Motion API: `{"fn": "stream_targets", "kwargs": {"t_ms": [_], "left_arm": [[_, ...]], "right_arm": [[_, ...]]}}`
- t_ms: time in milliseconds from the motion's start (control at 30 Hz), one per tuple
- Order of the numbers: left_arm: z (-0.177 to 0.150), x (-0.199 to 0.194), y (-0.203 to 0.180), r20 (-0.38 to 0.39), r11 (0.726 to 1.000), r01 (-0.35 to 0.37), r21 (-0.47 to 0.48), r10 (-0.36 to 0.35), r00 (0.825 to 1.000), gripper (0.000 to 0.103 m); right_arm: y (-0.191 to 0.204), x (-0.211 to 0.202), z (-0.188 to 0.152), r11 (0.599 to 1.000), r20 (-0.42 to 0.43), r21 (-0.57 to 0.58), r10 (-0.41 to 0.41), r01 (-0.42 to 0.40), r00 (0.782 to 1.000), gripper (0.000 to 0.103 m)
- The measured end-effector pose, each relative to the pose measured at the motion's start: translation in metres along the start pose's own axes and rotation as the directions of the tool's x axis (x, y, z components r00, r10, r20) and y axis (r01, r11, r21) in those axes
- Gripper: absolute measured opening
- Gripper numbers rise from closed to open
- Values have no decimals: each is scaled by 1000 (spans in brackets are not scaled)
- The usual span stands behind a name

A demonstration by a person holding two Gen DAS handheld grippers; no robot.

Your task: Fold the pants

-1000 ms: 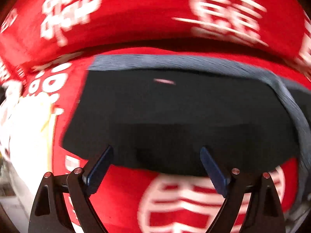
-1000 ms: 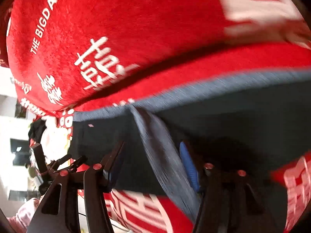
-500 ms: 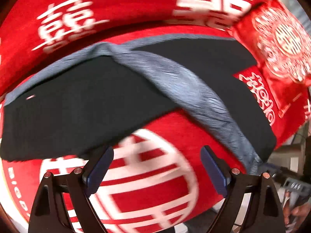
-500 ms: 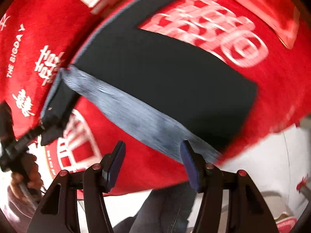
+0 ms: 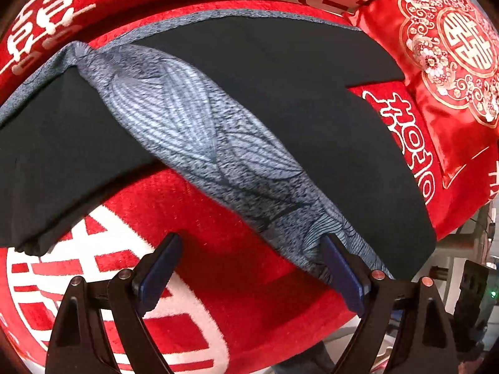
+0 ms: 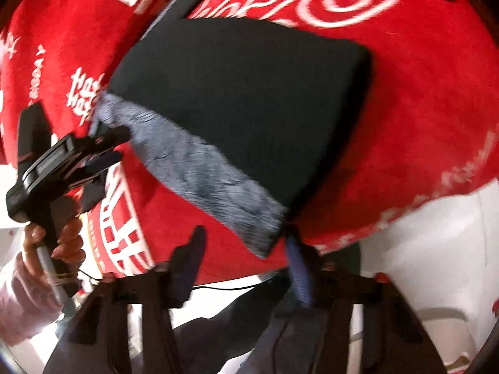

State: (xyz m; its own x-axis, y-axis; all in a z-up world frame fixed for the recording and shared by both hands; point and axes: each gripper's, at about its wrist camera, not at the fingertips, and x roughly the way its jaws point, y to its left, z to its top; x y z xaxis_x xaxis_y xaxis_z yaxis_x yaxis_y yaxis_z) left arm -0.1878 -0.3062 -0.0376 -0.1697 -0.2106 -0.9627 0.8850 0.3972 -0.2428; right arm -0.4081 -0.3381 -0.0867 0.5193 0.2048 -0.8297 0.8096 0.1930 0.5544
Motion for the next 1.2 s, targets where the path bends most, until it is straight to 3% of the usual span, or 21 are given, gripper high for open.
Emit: {"fn": "stream_targets", "kwargs": {"t_ms": [33, 67, 133, 200, 367, 433, 500, 600, 667, 800, 867, 933, 967, 1033, 1067, 1133, 1200], "left_arm": [[1, 1, -2, -1, 1000, 1, -1, -1, 1000, 91], [2, 0, -3, 2, 1000, 6, -2, -6, 1000, 87], [9, -2, -12, 9, 999, 38, 2, -38, 999, 55], [18, -8, -17, 0, 997, 76, -11, -76, 997, 50], [50, -50, -33, 119, 1000, 30, -10, -28, 992, 55], [65, -73, -35, 191, 1000, -7, -12, 9, 982, 84], [77, -94, -28, 263, 998, -59, -10, 60, 963, 86], [95, -99, -16, 287, 991, -131, -31, 134, 948, 86], [102, -91, -1, 266, 985, -160, -65, 172, 948, 86], [116, -49, 29, 191, 961, -226, -158, 255, 948, 86], [120, -23, 39, 142, 947, -274, -170, 299, 944, 86], [123, -1, 44, 100, 938, -299, -176, 319, 942, 86], [123, 7, 46, 83, 934, -310, -179, 329, 941, 86], [123, 13, 50, 96, 932, -299, -204, 323, 941, 86], [124, 13, 51, 98, 931, -298, -213, 323, 941, 86], [127, 12, 51, 80, 926, -303, -223, 328, 941, 86], [132, 8, 49, 78, 926, -306, -224, 330, 941, 86]], "right_arm": [[2, 3, 2, 1000, -21, -10, 4, -5, 1000, 3], [7, 3, 4, 1000, -39, -27, -16, 15, 999, 3], [20, -11, 11, 997, -11, -69, -34, 33, 999, 3], [31, -38, 27, 994, 41, -102, -26, 30, 999, 3], [65, -108, 105, 978, 179, -203, -2, 39, 984, 3], [79, -129, 141, 969, 223, -245, 12, 44, 975, 3], [97, -146, 189, 955, 269, -287, 9, 72, 963, 3], [112, -156, 257, 944, 318, -308, -12, 116, 948, 3], [115, -152, 297, 940, 325, -303, -54, 158, 944, 3], [114, -115, 356, 912, 260, -318, -179, 259, 949, 8], [109, -94, 370, 889, 220, -327, -258, 320, 941, 29], [110, -83, 377, 868, 207, -354, -292, 349, 934, 80], [113, -84, 376, 857, 229, -369, -292, 361, 929, 85], [122, -93, 372, 826, 294, -421, -267, 375, 918, 85], [127, -98, 371, 826, 291, -442, -237, 350, 927, 85], [124, -103, 368, 853, 258, -438, -183, 284, 949, 85], [118, -100, 354, 879, 223, -401, -179, 257, 958, 85]]}}
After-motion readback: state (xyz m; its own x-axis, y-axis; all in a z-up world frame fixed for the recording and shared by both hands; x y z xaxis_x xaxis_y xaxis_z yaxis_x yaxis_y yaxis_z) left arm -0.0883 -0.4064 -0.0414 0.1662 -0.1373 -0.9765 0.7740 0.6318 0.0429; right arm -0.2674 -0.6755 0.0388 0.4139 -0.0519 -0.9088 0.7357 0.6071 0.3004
